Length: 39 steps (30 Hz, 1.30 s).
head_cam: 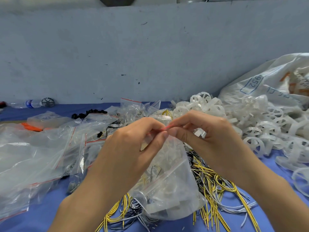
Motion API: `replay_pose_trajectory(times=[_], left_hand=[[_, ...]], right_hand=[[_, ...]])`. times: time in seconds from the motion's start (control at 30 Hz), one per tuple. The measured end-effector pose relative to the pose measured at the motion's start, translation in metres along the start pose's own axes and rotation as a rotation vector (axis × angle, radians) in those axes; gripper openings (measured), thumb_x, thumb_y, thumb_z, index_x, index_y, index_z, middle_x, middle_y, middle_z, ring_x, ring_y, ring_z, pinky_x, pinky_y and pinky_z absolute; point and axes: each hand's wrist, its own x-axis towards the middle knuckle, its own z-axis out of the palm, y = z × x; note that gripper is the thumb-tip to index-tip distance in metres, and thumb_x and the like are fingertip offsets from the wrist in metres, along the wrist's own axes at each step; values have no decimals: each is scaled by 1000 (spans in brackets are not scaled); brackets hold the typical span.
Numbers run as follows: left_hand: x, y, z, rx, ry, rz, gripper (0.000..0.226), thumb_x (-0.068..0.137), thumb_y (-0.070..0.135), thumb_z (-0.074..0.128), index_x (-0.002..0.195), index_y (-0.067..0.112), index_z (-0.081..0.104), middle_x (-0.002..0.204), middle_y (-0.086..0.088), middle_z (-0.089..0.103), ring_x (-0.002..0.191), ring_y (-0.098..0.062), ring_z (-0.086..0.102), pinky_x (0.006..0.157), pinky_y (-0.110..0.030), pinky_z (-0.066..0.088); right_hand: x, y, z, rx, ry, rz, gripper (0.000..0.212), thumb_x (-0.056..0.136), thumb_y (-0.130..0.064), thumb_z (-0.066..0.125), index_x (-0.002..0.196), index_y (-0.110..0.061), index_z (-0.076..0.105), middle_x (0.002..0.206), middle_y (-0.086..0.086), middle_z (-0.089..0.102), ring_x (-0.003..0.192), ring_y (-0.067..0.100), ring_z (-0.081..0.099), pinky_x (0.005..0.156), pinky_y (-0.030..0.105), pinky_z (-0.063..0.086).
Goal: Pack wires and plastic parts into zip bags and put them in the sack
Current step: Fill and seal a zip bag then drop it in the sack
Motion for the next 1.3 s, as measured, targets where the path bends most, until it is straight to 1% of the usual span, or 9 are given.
replay_pose_trajectory(times=[0.13, 0.3, 0.4, 0.57, 0.77, 0.97, 1.03, 1.13, 1.3], left_hand=[[1, 2, 0, -8, 12, -25, 17, 92, 47, 56, 96, 33, 66, 79, 18, 65, 75, -5, 64, 59, -29, 51], [10, 10, 2, -99, 2, -53, 15, 96, 39, 59, 95, 31, 71, 75, 23, 64, 70, 3, 62, 57, -9, 41], [16, 14, 5, -34, -1, -33, 19, 95, 42, 55, 94, 32, 70, 76, 22, 66, 71, 2, 62, 60, -19, 47], [13, 12, 2, -43, -26, -44, 24, 94, 45, 53, 90, 30, 71, 75, 15, 66, 68, -5, 63, 60, -33, 49], [12, 5, -6, -85, -100, -106, 18, 91, 43, 58, 83, 32, 70, 68, 8, 65, 65, -14, 62, 58, -33, 46], [9, -5, -15, -93, -165, -178, 21, 89, 46, 57, 83, 32, 71, 69, 10, 66, 63, -12, 60, 60, -35, 48], [9, -9, -18, -91, -172, -201, 19, 88, 45, 57, 84, 34, 72, 71, 16, 67, 66, -8, 61, 59, -29, 47], [9, -15, -21, -84, -187, -229, 18, 90, 45, 58, 86, 34, 72, 74, 15, 68, 64, -12, 63, 60, -36, 51], [9, -17, -22, -68, -200, -220, 13, 90, 42, 57, 85, 38, 69, 76, 18, 65, 65, -15, 61, 56, -30, 48]], right_hand=[[-2, -2, 14, 209, 20, 151, 5, 90, -32, 65, 92, -29, 68, 87, -16, 70, 82, 11, 67, 72, 26, 53], [-1, -10, 27, 314, 137, 174, 12, 97, -32, 55, 88, -26, 59, 79, -9, 65, 77, 15, 62, 71, 33, 49], [-4, -15, 41, 375, 261, 238, 17, 98, -35, 45, 89, -24, 53, 81, -3, 62, 81, 20, 59, 76, 44, 49], [-7, -14, 51, 329, 343, 277, 18, 98, -38, 42, 86, -27, 50, 77, -15, 57, 75, 8, 53, 68, 25, 44], [-6, -7, 45, 315, 398, 340, 19, 102, -35, 46, 87, -25, 52, 67, -14, 53, 63, 5, 45, 61, 30, 41], [0, 4, 29, 383, 474, 373, 22, 103, -22, 47, 82, -20, 53, 58, -22, 50, 54, -5, 45, 49, 5, 36], [0, 11, 22, 347, 490, 393, 23, 103, -24, 47, 81, -22, 53, 59, -20, 50, 54, -4, 43, 51, 7, 36], [0, 25, 13, 305, 534, 443, 23, 103, -31, 47, 82, -24, 55, 61, -16, 48, 56, 0, 40, 53, 14, 36], [0, 40, 3, 331, 593, 475, 24, 102, -32, 48, 82, -23, 58, 62, -10, 45, 55, 2, 39, 50, 12, 36]])
